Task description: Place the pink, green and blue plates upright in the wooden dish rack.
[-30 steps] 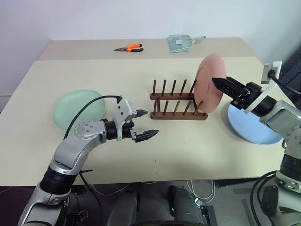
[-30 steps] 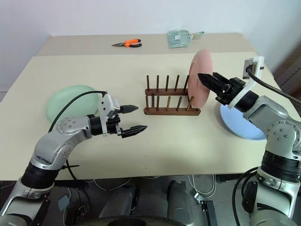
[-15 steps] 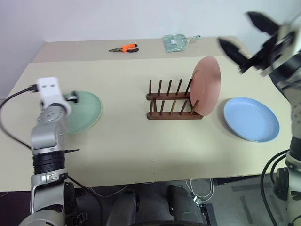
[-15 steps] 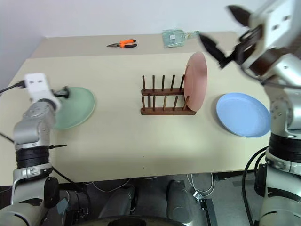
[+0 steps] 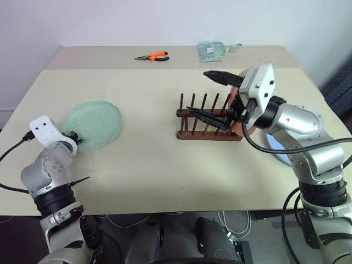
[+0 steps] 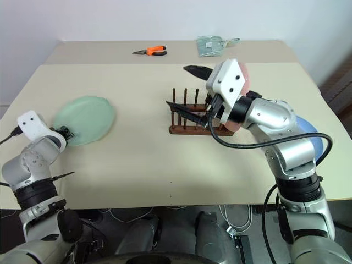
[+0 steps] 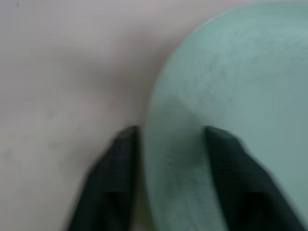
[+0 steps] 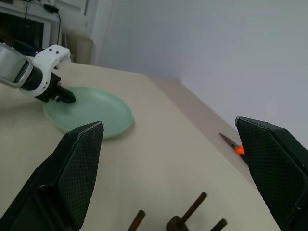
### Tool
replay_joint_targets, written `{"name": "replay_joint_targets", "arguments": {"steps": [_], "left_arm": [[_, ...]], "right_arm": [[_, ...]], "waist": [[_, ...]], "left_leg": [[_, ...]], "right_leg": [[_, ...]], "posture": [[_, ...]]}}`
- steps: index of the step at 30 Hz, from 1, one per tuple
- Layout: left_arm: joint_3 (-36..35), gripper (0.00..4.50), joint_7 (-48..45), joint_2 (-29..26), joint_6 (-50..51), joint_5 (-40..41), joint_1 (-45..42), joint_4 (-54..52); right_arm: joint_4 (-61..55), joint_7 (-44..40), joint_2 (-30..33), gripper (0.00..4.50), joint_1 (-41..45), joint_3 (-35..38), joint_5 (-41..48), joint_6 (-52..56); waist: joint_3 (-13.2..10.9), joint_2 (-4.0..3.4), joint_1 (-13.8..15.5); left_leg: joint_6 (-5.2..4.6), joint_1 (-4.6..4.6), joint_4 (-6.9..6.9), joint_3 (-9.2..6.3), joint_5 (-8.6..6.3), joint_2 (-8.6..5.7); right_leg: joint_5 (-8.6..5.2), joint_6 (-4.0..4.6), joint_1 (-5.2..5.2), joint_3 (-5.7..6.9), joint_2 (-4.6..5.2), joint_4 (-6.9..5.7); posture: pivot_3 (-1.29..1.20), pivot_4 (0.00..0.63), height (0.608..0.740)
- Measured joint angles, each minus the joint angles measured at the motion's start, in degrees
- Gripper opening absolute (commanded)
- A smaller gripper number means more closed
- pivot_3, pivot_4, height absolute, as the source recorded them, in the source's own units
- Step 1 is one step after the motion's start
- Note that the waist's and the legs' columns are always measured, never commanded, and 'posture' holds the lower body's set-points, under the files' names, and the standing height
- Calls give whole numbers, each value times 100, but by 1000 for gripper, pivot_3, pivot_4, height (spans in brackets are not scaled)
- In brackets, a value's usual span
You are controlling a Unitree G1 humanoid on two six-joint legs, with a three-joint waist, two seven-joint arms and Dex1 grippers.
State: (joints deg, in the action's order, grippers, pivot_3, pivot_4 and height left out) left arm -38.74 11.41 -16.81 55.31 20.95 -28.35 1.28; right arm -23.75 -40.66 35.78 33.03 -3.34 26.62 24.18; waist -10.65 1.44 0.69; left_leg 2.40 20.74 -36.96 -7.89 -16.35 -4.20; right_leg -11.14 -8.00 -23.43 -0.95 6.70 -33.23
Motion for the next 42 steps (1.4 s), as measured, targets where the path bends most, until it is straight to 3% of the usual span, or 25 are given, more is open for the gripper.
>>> {"name": "replay_joint_targets", "arguments": {"steps": [1, 5, 11, 14, 17, 24, 28, 31, 33, 36, 38, 42], "left_arm": [[3, 32, -59, 16, -78, 41, -1, -62], [600, 32, -758, 62, -627, 146, -134, -473], [2500, 32, -1574, 90, -804, 187, -843, -1433], [2733, 32, -1571, 245, -623, 239, -1122, -1556], [2790, 0, -1476, 386, -239, 360, -1222, -1710], [2492, 0, -1285, 535, 399, 713, -1452, -2025], [2402, 0, -1297, 411, 450, 771, -1476, -2017], [2327, 977, -1363, 373, 134, 779, -1476, -1966], [2186, 1913, -1368, 306, -251, 722, -1480, -1916], [2115, 3483, -1541, -315, -1003, 330, -1341, -1704], [2236, 3483, -1888, -743, -1513, 55, -939, -1673], [2768, 3483, -2804, -1052, -2332, -205, 125, -1610]], "right_arm": [[-7, -8, 11, 4500, -13, -56, -56, 49], [-7, -182, 170, 4500, -47, -563, -583, 55], [349, -215, 41, 4500, 312, -1930, -2418, -999], [843, -2, -122, 4500, 511, -2202, -3181, -1493], [1318, 189, -208, 3579, 610, -2289, -3804, -1866], [1602, 293, -403, 97, 609, -2255, -4231, -2171], [1612, 347, -500, 37, 609, -2211, -4393, -2342], [1617, 469, -543, 0, 609, -2129, -4467, -2480], [1636, 502, -542, 0, 580, -1932, -4408, -2462], [1403, 452, -611, 0, 359, -1131, -3636, -2097], [1021, 303, -725, 0, 123, -505, -2733, -1509], [230, 326, -947, 0, -65, 877, -284, 497]], "waist": [[0, 1, 5], [1, 5, 29], [1, 7, -84], [1, 7, -157], [1, 7, -148], [0, 7, -145], [0, 7, -145], [0, 7, -131], [0, 7, -131], [0, 7, -138], [1, 5, -147], [0, 3, -111]], "left_leg": [[1, 0, -1, 0, 0, 0], [4, 15, -9, -3, 2, -3], [4, 19, -1, 9, 2, -2], [5, 13, 6, 7, 4, 1], [4, 15, 4, 5, 4, 0], [5, 16, 1, 0, 5, -2], [6, 15, 1, -1, 6, -2], [8, 16, 0, -2, 6, -2], [9, 16, 0, -1, 7, -2], [9, 15, 8, -2, 7, -1], [8, 6, 13, 2, 6, 0], [2, 13, 11, -4, 3, 0]], "right_leg": [[0, 0, 1, 1, 0, 0], [1, 2, 1, 5, 1, 5], [2, 2, -15, 0, 0, 4], [2, 3, -16, 0, -2, 1], [2, 3, -15, 0, -2, 2], [2, 3, -14, -1, -3, 1], [2, 4, -13, -2, -6, 0], [3, 5, -11, -2, -6, 2], [3, 5, -12, -2, -6, 2], [3, 7, -13, -3, -7, 2], [3, 8, -10, -10, -7, 3], [3, 15, -8, -9, -4, 9]], "posture": [[0, 150, 740], [0, 150, 740], [0, 150, 740], [0, 150, 740], [0, 150, 740], [0, 150, 740], [0, 150, 740], [0, 150, 740], [0, 150, 740], [0, 150, 740], [0, 150, 740], [0, 150, 740]]}}
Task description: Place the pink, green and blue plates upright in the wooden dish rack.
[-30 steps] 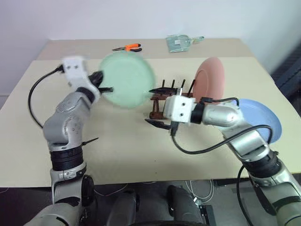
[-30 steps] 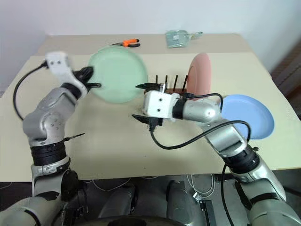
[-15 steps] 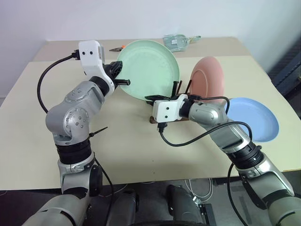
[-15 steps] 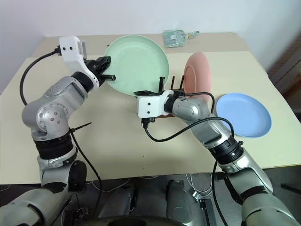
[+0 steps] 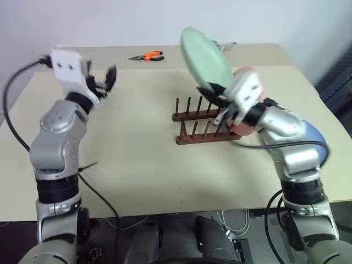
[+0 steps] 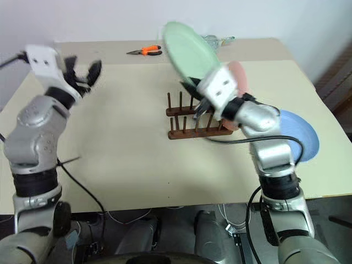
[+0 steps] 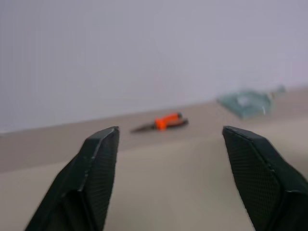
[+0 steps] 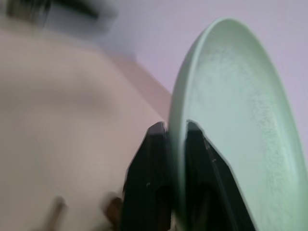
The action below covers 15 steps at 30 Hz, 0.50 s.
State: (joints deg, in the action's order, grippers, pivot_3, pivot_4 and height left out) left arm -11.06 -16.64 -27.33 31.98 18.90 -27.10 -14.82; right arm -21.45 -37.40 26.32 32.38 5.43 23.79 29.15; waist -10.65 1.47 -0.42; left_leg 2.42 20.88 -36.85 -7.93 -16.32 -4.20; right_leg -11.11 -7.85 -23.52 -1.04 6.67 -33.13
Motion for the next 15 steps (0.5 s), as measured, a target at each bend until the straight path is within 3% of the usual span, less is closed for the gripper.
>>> {"name": "replay_joint_targets", "arguments": {"steps": [3, 5, 9, 15], "left_arm": [[627, 3483, -1019, -272, -281, 46, 907, -99], [980, 3483, -1616, -422, -254, 200, 1338, -219], [1296, 3483, -2314, -537, -95, 548, 1636, -593], [1432, 3483, -2444, -529, -81, 548, 1635, -741]], "right_arm": [[-336, 681, -102, 0, 9, 1132, 2197, 1346], [-396, 1216, -102, 0, 6, 1553, 3108, 1839], [-399, 2154, -116, 0, -54, 1746, 4165, 2331], [-338, 3250, -288, 0, -70, 1751, 5384, 2366]], "waist": [[-1, -1, -9], [-5, -9, -17], [-8, -14, -19], [-5, -20, -19]], "left_leg": [[-4, 1, -1, -2, -2, 6], [-5, 2, 1, -1, -3, 8], [-5, 11, 0, 4, -3, 12], [-7, 11, -2, 8, -2, 10]], "right_leg": [[-9, 22, -1, 0, 0, 1], [-10, 24, -5, -1, 1, 0], [-10, 25, -13, 1, 0, 1], [-9, 23, -13, 0, 1, 1]], "posture": [[0, 150, 740], [0, 150, 740], [0, 150, 740], [0, 150, 740]]}}
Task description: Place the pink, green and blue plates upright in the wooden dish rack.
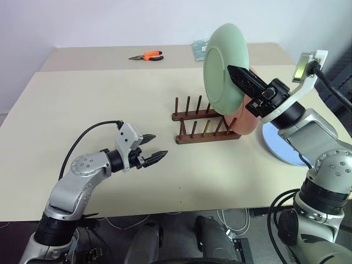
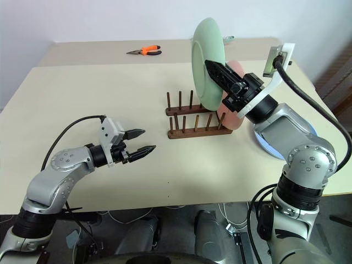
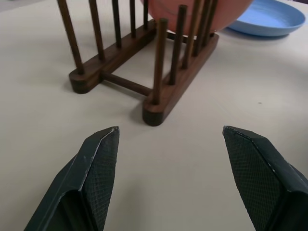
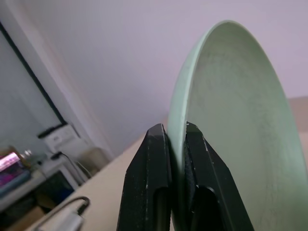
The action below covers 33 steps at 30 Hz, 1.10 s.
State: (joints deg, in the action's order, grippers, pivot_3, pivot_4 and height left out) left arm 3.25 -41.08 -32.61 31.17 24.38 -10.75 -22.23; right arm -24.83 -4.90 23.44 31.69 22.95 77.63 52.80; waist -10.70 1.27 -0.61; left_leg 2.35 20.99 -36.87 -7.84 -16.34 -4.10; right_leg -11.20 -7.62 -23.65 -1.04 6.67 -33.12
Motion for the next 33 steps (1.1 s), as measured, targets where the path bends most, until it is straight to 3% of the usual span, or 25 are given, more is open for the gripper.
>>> {"name": "replay_joint_targets", "arguments": {"steps": [4, 9, 12, 15, 18, 21, 25, 26, 29, 33], "left_arm": [[50, 3483, 4, 38, 0, -4, 0, -4], [60, 3483, 4, 61, -1, -10, 0, -16], [88, 3548, 4, 71, -1, -16, 0, -29], [195, 3548, 3, 93, -2, -18, 0, -48], [243, 3548, -4, 91, -3, -19, -4, -49], [319, 3548, -45, 92, -17, -48, -30, -44], [536, 3548, -189, 117, -86, -153, -178, 43], [583, 3548, -235, 131, -112, -179, -221, 114], [694, 3548, -314, 186, -151, -239, -325, 249], [763, 3548, -417, 280, -179, -260, -488, 359]], "right_arm": [[77, 488, -2, 0, -25, -155, 358, -71], [427, 837, 13, 0, -111, -506, 32, -91], [602, 831, 23, 1074, -110, -638, -203, -102], [510, 396, 487, 2511, -76, -993, -956, -298], [200, -378, 1262, 2511, 16, -1299, -2013, -791], [141, -897, 1608, 2511, 300, -993, -2394, -1269], [638, -1030, 2138, 3815, 468, 129, -2289, -1386], [776, -1065, 2421, 4368, 225, 372, -2477, -1404], [944, -1401, 2935, 4445, -1012, 622, -3055, -1322], [858, -2086, 2960, 4445, -2600, 539, -3507, -1234]], "waist": [[1, 1, -1], [0, 0, -2], [0, -1, 0], [-5, -8, 3], [-5, -9, 4], [-3, -6, 2], [1, 0, 97], [5, 7, 150], [11, 15, 172], [13, -19, 118]], "left_leg": [[-1, 0, -2, 0, 0, -1], [-1, 0, -2, 3, 0, -2], [-1, 0, -2, 3, 0, -2], [-3, 8, -8, 5, -1, -5], [-3, 17, -11, 5, -1, -6], [-3, 17, -12, 5, -1, -3], [-7, 22, -17, 3, -3, -5], [-9, 23, -17, 3, -4, -5], [-13, 28, -17, 5, -6, -5], [-14, 26, -19, 24, -6, -3]], "right_leg": [[0, 0, 1, 0, 0, 0], [0, 0, 0, 0, -1, 0], [0, 0, -1, 1, -1, -1], [-1, -2, -2, 1, 0, 1], [-8, -15, -10, 3, 0, 0], [-10, -18, -8, 4, 0, 1], [-2, -2, -3, 5, 1, 10], [-2, -2, -1, 7, 1, 13], [-3, -2, 0, 9, 5, 17], [-5, -8, -4, -2, 8, 8]], "posture": [[0, 150, 740], [0, 150, 740], [0, 150, 740], [0, 150, 740], [0, 150, 740], [0, 150, 740], [0, 150, 740], [0, 150, 740], [0, 150, 740], [0, 150, 740]]}}
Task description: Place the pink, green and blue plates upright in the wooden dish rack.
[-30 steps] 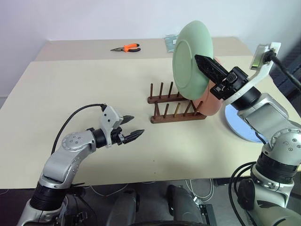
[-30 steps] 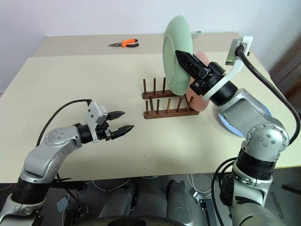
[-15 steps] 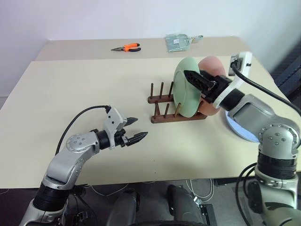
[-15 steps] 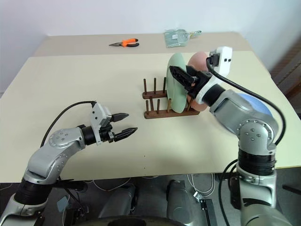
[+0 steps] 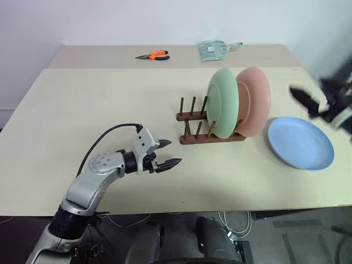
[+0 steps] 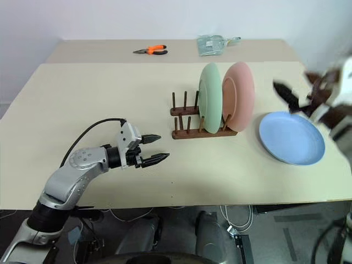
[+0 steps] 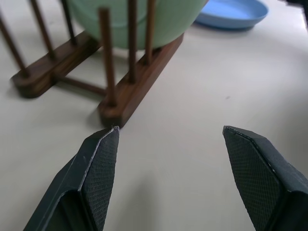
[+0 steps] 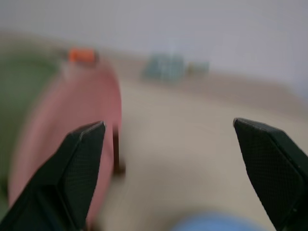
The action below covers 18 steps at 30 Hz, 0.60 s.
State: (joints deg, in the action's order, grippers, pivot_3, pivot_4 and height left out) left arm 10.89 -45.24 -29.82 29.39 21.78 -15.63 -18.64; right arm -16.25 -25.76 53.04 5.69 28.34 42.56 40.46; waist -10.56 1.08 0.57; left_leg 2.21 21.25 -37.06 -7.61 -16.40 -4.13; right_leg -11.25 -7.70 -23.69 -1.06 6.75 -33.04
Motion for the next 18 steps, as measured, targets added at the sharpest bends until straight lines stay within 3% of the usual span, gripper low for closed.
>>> {"name": "replay_joint_targets", "arguments": {"steps": [3, 7, 8, 11, 17, 18], "left_arm": [[56, 3548, -85, 12, -26, -16, -61, 33], [90, 3548, -100, 27, -26, -37, -94, 43], [93, 3548, -99, 32, -26, -40, -101, 41], [102, 3548, -95, 34, -17, -56, -109, 36], [122, 3548, -81, -46, -17, -136, -78, -1], [120, 3548, -78, -47, -17, -137, -66, -10]], "right_arm": [[-387, -333, 115, 4445, -800, -543, -607, -136], [-204, -262, 162, 4445, -979, -1704, -1818, -468], [-7, -209, 158, 4216, -973, -1941, -2097, -521], [422, -132, 16, 3216, -648, -2148, -2484, -669], [955, -39, -82, 240, -285, -2234, -2995, -701], [965, -13, -83, 50, -254, -2228, -3053, -704]], "waist": [[8, -21, -46], [8, -18, -53], [7, -17, -37], [8, -14, -6], [8, -14, 29], [8, -14, 19]], "left_leg": [[1, 2, 3, 12, -1, 6], [1, -17, -9, 10, -1, 6], [1, -15, -10, 11, -1, 4], [0, -9, -13, 9, 0, 1], [0, -6, -13, -1, 0, 0], [0, -6, -13, 0, 0, 0]], "right_leg": [[-10, -14, 9, -5, -4, -6], [-9, -12, 9, -3, -3, -3], [-9, -12, 6, -3, 0, -3], [-6, -11, 3, -4, 2, -1], [-6, -11, 4, 0, 1, -3], [-6, -11, 4, 0, 1, -2]], "posture": [[0, 150, 740], [0, 150, 740], [0, 150, 740], [0, 150, 740], [0, 150, 740], [0, 150, 740]]}}
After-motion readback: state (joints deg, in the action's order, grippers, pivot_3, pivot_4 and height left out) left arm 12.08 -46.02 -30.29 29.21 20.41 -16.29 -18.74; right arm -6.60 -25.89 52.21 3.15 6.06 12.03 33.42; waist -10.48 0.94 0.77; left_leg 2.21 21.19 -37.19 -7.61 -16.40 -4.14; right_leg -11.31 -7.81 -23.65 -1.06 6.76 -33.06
